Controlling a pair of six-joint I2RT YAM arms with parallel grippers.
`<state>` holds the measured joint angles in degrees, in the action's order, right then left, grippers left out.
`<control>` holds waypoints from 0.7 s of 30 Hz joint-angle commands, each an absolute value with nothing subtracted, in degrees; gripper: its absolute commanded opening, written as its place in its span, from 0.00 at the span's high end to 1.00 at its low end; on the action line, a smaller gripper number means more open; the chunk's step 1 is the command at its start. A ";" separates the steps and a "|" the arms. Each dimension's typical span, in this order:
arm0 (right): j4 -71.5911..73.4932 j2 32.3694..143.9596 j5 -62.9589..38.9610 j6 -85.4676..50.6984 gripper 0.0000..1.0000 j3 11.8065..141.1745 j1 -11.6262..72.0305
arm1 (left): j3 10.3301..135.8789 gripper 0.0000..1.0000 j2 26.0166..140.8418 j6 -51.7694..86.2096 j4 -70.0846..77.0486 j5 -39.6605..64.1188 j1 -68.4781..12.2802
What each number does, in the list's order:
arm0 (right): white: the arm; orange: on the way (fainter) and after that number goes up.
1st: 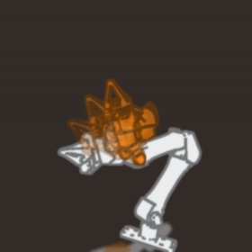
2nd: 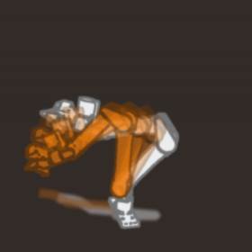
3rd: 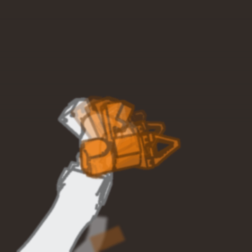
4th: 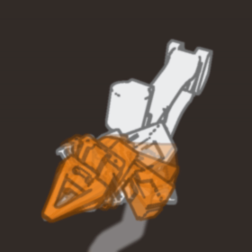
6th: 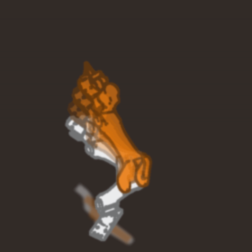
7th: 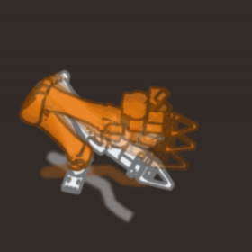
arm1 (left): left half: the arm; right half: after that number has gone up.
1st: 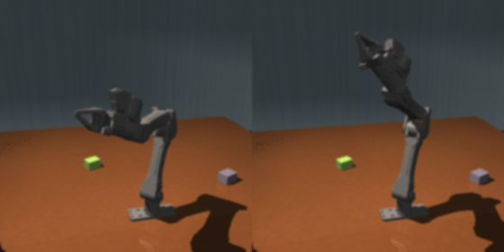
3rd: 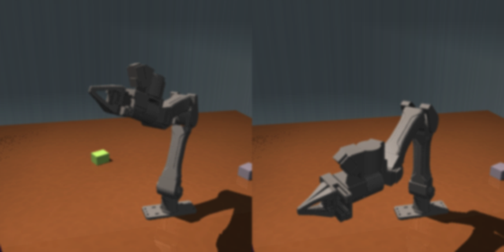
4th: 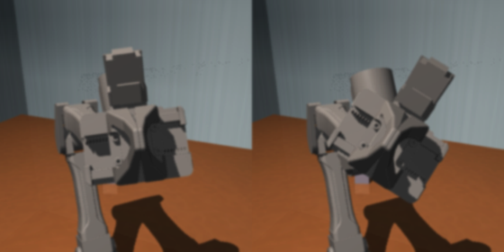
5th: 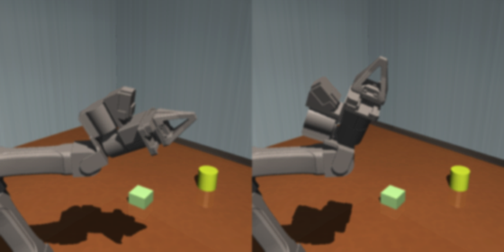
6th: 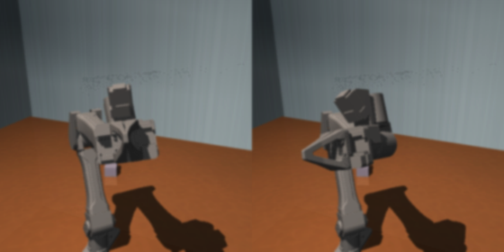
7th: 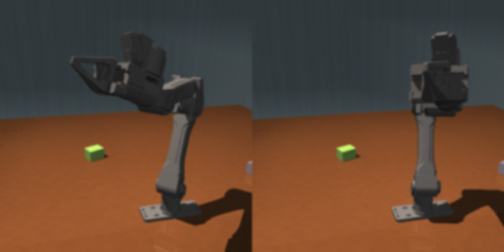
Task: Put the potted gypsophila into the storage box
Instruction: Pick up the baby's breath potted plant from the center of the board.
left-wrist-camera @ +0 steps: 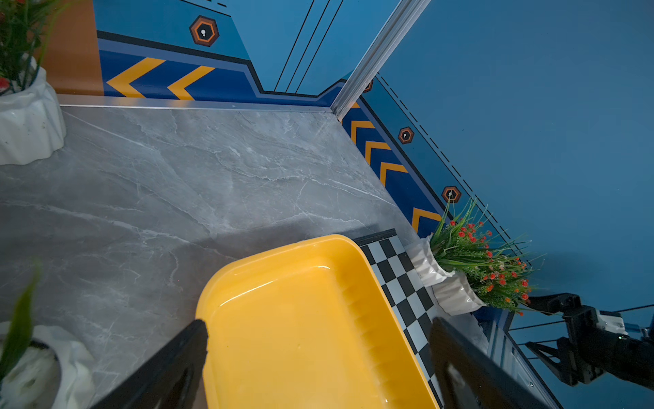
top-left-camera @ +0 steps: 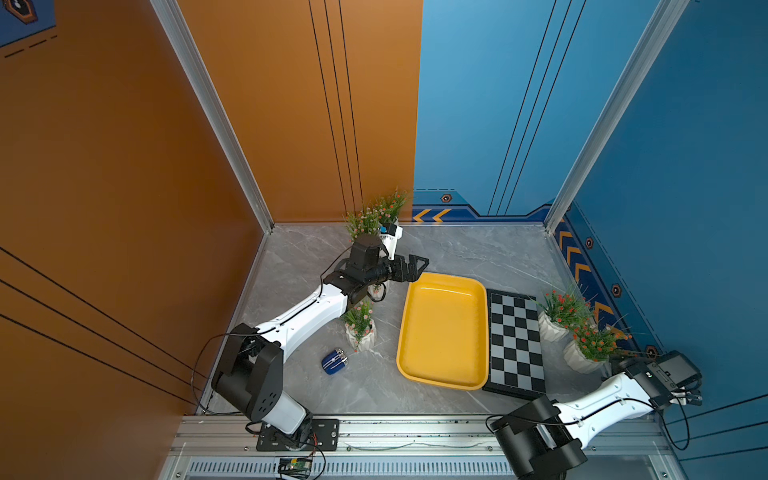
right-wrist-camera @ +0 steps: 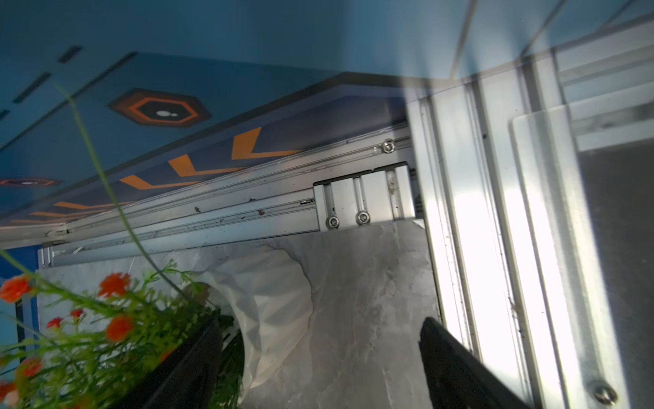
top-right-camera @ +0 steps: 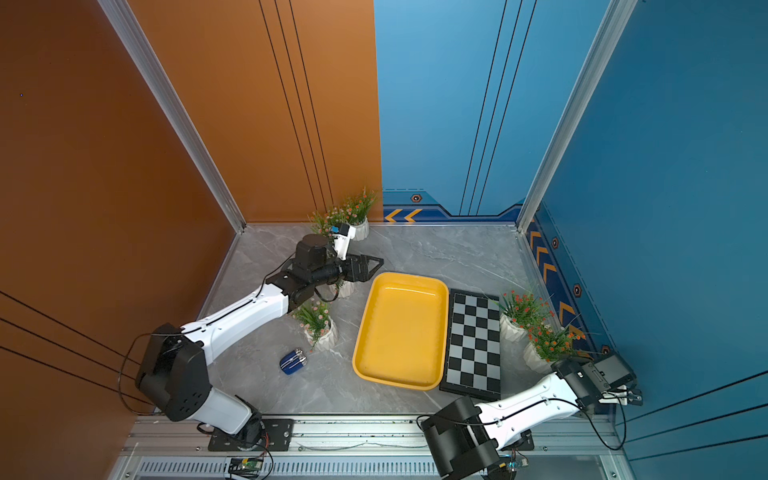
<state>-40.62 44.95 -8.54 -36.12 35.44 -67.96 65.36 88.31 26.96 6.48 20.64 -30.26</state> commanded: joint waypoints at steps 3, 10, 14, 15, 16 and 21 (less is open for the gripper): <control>-36.12 46.22 -8.17 -30.47 0.17 35.32 -62.44 | 63.09 0.02 88.61 27.17 7.70 19.53 -29.71; -34.43 47.16 -8.02 -29.73 0.21 35.41 -59.43 | 59.41 0.02 88.38 29.88 9.03 15.97 -28.31; -35.08 49.83 -6.61 -29.28 0.25 36.08 -58.72 | 56.40 0.02 87.87 29.69 9.28 15.81 -27.69; -35.02 50.70 -6.52 -29.26 0.25 36.16 -58.50 | 56.40 0.02 87.85 29.62 9.32 15.82 -27.51; -35.14 51.32 -6.11 -29.34 0.25 36.31 -58.26 | 56.37 0.02 87.93 29.56 9.46 15.80 -27.42; -36.03 55.32 -5.80 -28.21 0.28 37.48 -56.54 | 56.74 0.02 88.80 29.47 9.78 16.08 -27.07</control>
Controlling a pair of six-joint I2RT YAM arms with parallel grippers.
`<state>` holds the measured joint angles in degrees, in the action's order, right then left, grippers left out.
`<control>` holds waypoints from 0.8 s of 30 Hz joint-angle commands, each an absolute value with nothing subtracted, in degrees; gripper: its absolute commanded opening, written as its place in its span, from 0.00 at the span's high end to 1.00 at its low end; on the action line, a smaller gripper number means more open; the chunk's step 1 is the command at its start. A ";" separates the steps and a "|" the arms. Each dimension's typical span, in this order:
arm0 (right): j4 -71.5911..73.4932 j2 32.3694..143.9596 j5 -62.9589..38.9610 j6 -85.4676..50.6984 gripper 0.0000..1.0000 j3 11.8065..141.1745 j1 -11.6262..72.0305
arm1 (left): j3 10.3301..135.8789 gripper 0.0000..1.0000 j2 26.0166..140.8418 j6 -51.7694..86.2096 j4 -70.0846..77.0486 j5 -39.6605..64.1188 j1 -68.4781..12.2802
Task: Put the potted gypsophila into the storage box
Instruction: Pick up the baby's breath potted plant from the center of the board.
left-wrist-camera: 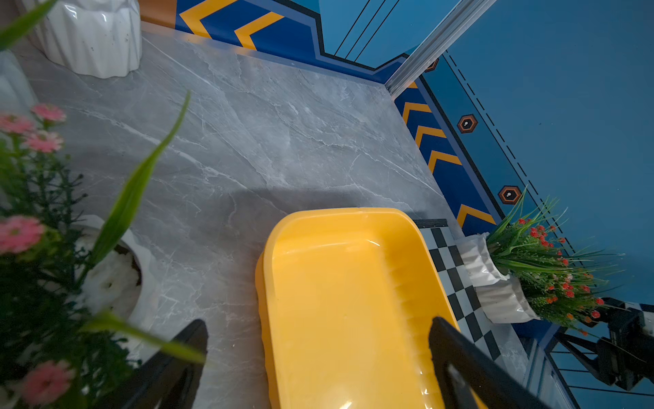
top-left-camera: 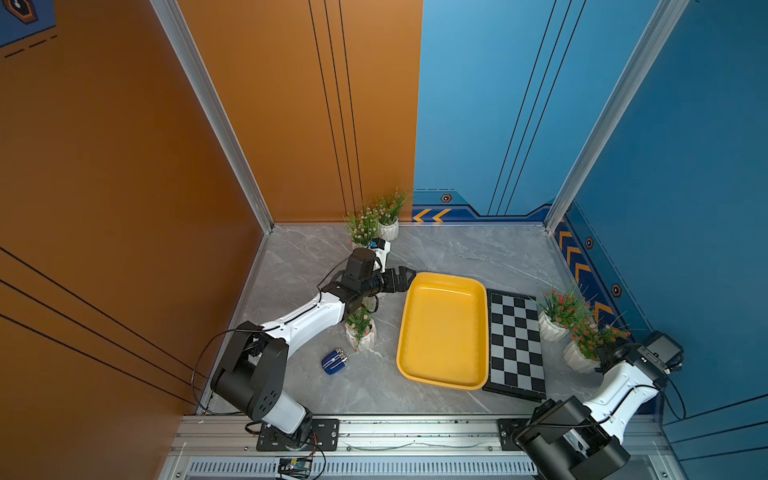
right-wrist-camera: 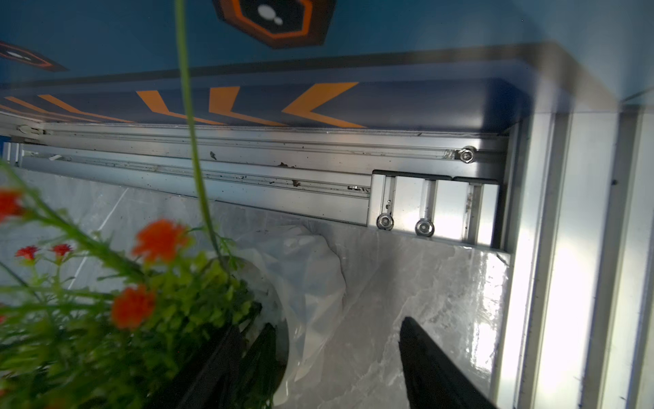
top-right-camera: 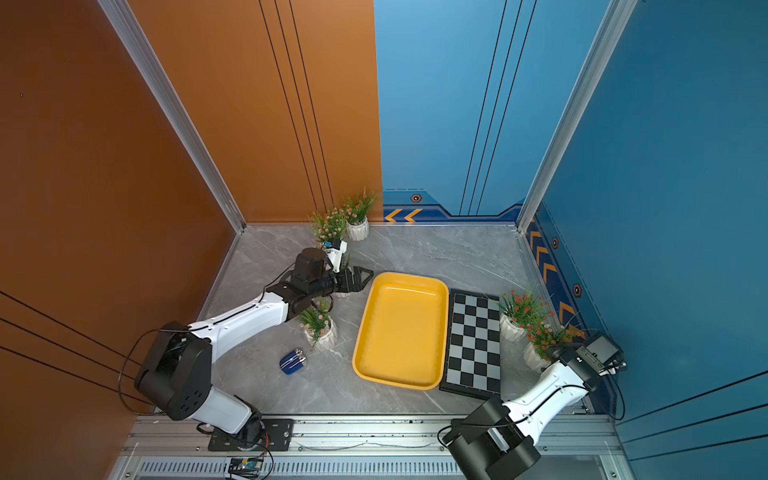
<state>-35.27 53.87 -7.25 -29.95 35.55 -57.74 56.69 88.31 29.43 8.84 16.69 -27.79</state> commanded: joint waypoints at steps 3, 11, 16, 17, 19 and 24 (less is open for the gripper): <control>-36.36 56.83 -5.71 -27.70 0.30 37.70 -56.07 | 56.67 0.02 89.19 29.42 9.80 16.35 -26.81; -37.62 58.12 -2.52 -27.94 0.38 38.41 -55.99 | 56.90 0.02 91.25 29.56 10.47 17.55 -25.67; -37.31 58.60 -2.03 -28.08 0.44 38.49 -55.86 | 57.78 0.02 92.93 30.01 10.79 19.40 -25.14; -37.08 58.91 -2.20 -27.99 0.46 38.50 -55.73 | 57.97 0.02 93.05 30.05 10.76 19.75 -25.05; -36.46 59.38 -2.86 -27.86 0.49 38.48 -55.64 | 57.96 0.02 93.00 30.03 10.86 19.95 -24.88; -34.82 61.26 -2.57 -27.60 0.56 38.50 -54.66 | 56.92 0.02 91.78 29.70 10.85 18.58 -24.77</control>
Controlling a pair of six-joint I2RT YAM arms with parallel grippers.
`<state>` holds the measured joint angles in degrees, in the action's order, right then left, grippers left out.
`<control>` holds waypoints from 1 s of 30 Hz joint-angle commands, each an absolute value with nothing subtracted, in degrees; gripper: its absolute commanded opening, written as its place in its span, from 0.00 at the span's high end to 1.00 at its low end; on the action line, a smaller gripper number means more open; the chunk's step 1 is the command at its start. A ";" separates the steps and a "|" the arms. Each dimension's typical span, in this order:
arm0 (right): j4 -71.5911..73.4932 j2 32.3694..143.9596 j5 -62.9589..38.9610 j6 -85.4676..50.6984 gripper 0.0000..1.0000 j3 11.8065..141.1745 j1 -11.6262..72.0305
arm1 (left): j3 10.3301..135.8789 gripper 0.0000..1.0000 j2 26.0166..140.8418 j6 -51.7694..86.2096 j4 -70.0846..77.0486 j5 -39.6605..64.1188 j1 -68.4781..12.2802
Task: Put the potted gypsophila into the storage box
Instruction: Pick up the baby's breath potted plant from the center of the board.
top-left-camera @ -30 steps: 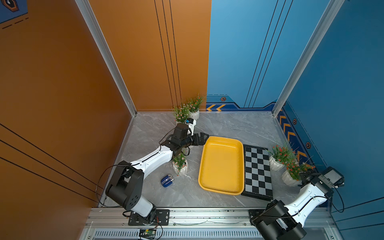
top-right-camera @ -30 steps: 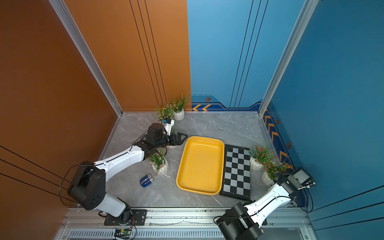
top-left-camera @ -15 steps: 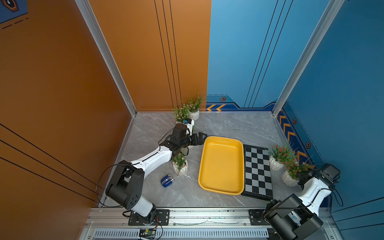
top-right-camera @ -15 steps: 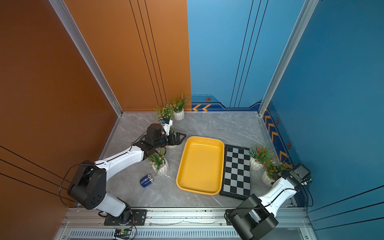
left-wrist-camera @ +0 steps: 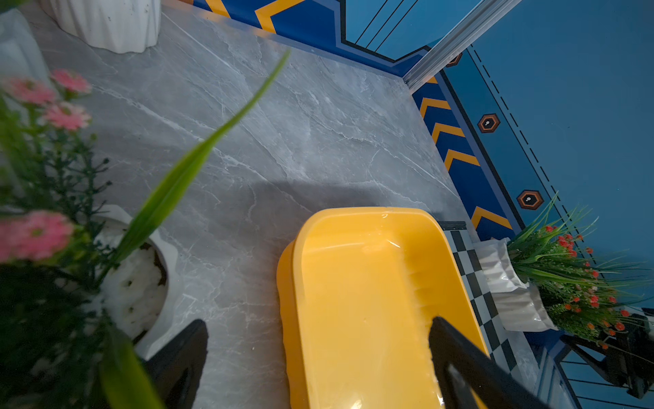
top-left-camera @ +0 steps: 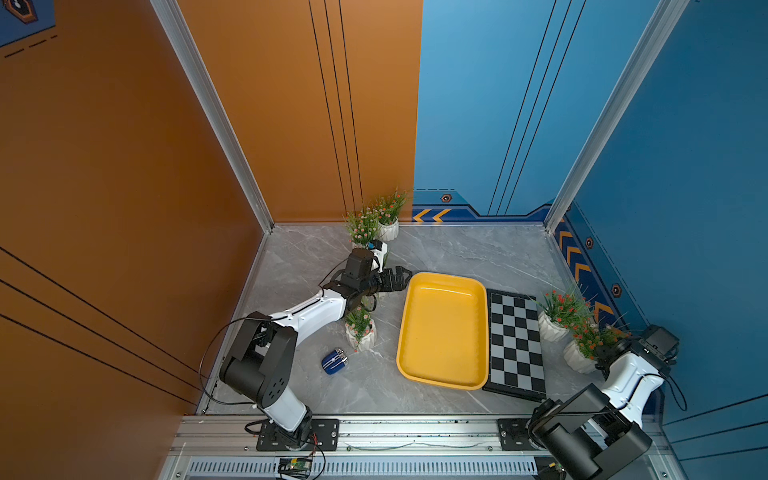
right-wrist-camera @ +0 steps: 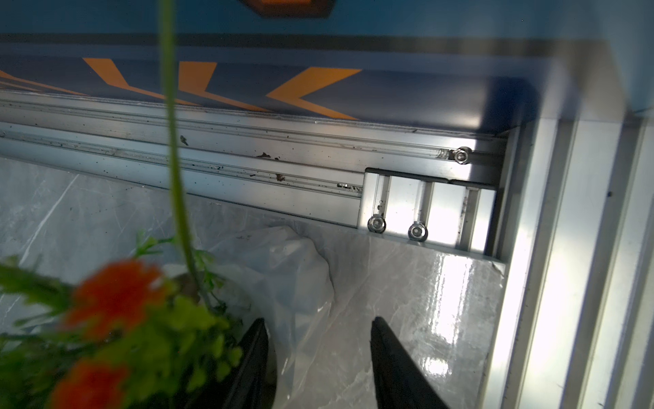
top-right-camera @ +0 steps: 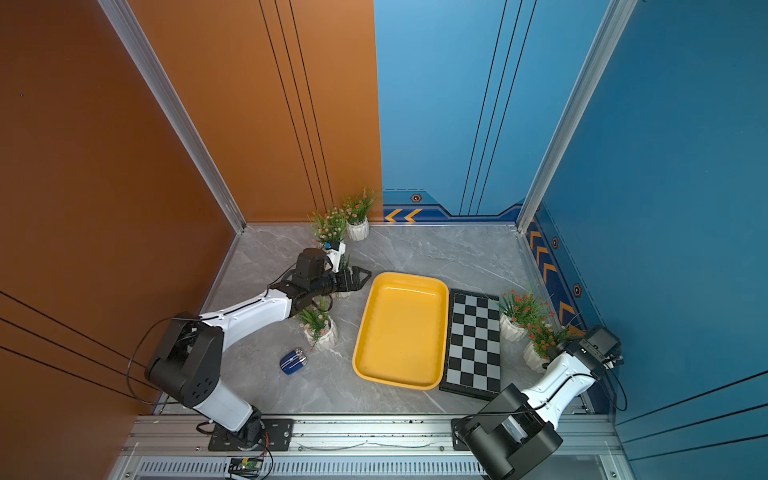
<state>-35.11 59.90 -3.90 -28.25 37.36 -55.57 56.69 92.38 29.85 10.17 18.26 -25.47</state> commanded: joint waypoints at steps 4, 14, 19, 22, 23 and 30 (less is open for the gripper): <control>-34.54 63.31 0.46 -27.64 0.65 38.86 -52.91 | 56.02 0.02 90.76 29.44 10.75 17.57 -24.46; -35.42 64.72 4.39 -28.21 0.81 40.25 -50.01 | 55.55 0.02 90.00 29.55 10.72 16.78 -24.43; -35.57 63.98 3.46 -28.14 0.94 41.08 -49.77 | 55.06 0.02 89.37 29.79 10.75 17.31 -24.49; -36.18 64.15 3.39 -27.86 0.99 41.66 -49.75 | 54.37 0.02 88.05 29.87 10.78 16.57 -24.61; -36.36 64.07 3.29 -27.70 1.00 41.74 -49.73 | 54.05 0.02 87.42 29.78 10.74 16.44 -24.53; -37.04 61.28 2.75 -27.79 1.00 41.63 -49.65 | 51.82 0.02 80.26 28.25 8.66 13.85 -25.04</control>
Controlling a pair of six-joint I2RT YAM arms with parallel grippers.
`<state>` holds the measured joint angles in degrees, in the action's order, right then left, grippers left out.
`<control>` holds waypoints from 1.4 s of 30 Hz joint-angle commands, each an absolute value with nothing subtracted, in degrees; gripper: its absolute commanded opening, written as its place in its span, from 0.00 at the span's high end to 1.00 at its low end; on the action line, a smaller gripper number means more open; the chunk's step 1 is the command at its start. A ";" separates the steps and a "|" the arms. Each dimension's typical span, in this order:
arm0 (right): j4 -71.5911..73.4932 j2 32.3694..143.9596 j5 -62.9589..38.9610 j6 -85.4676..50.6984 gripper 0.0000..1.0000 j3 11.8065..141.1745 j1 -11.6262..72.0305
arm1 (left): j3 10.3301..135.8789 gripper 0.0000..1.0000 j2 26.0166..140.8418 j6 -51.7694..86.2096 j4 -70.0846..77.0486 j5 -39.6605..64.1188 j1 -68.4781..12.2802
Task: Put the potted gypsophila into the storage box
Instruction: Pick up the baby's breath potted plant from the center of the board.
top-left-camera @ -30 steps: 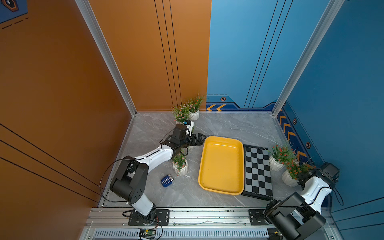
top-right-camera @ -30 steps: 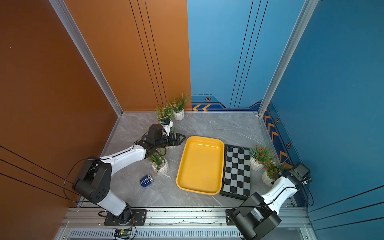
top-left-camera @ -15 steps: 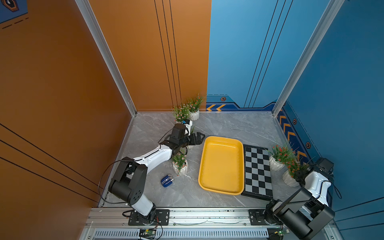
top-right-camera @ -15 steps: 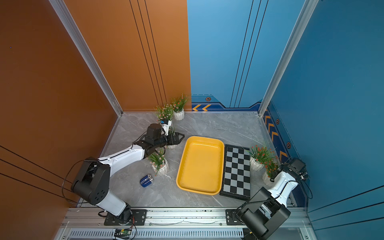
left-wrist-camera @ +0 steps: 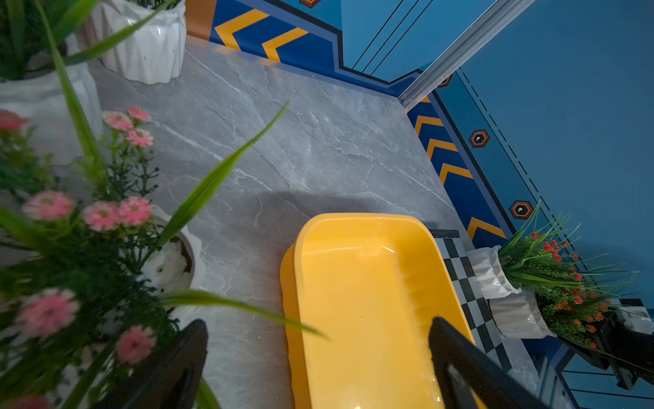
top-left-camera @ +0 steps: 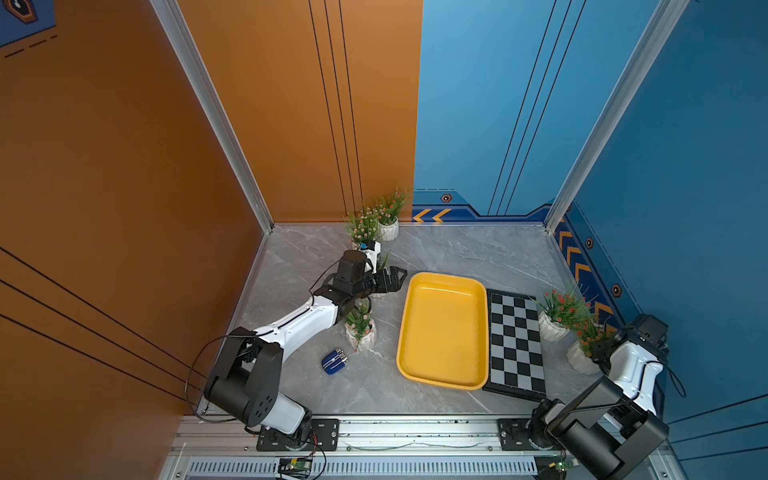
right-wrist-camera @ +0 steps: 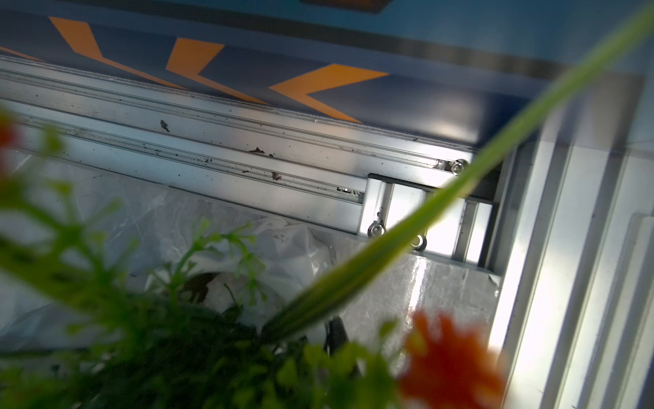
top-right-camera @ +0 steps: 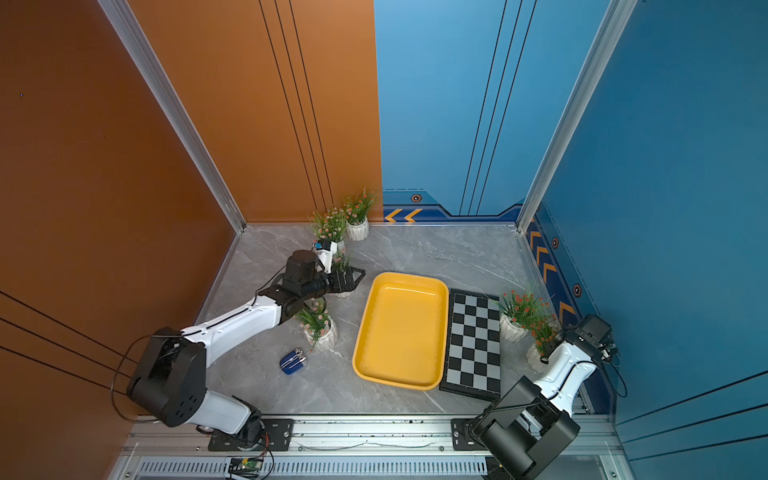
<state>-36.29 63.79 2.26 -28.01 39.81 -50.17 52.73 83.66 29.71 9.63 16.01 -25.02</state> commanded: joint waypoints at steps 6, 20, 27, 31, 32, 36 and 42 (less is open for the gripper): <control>-41.53 56.19 6.75 -29.44 1.00 46.01 -49.39 | 50.47 0.02 72.60 25.60 3.94 9.57 -26.48; -53.33 48.87 2.55 -24.70 1.00 64.67 -49.57 | 48.82 0.02 59.02 21.22 -3.76 0.49 -32.30; -52.10 46.83 -12.39 -25.99 1.00 70.71 -34.76 | 48.23 0.02 54.91 20.54 -9.99 -4.36 -35.42; -50.12 47.33 -3.52 -26.71 1.00 71.03 -16.37 | 45.48 0.02 50.65 21.25 -12.66 -9.37 -38.45; -49.93 48.44 -0.96 -26.27 1.00 71.66 -12.32 | 44.68 0.02 49.44 21.35 -13.06 -10.85 -39.11; -47.26 55.35 7.54 -24.52 1.00 73.18 5.06 | 40.97 0.02 45.18 23.36 -15.69 -14.50 -40.60; -36.05 64.45 12.30 -24.69 1.00 68.26 22.12 | 34.97 0.02 42.85 28.72 -13.91 -17.40 -41.00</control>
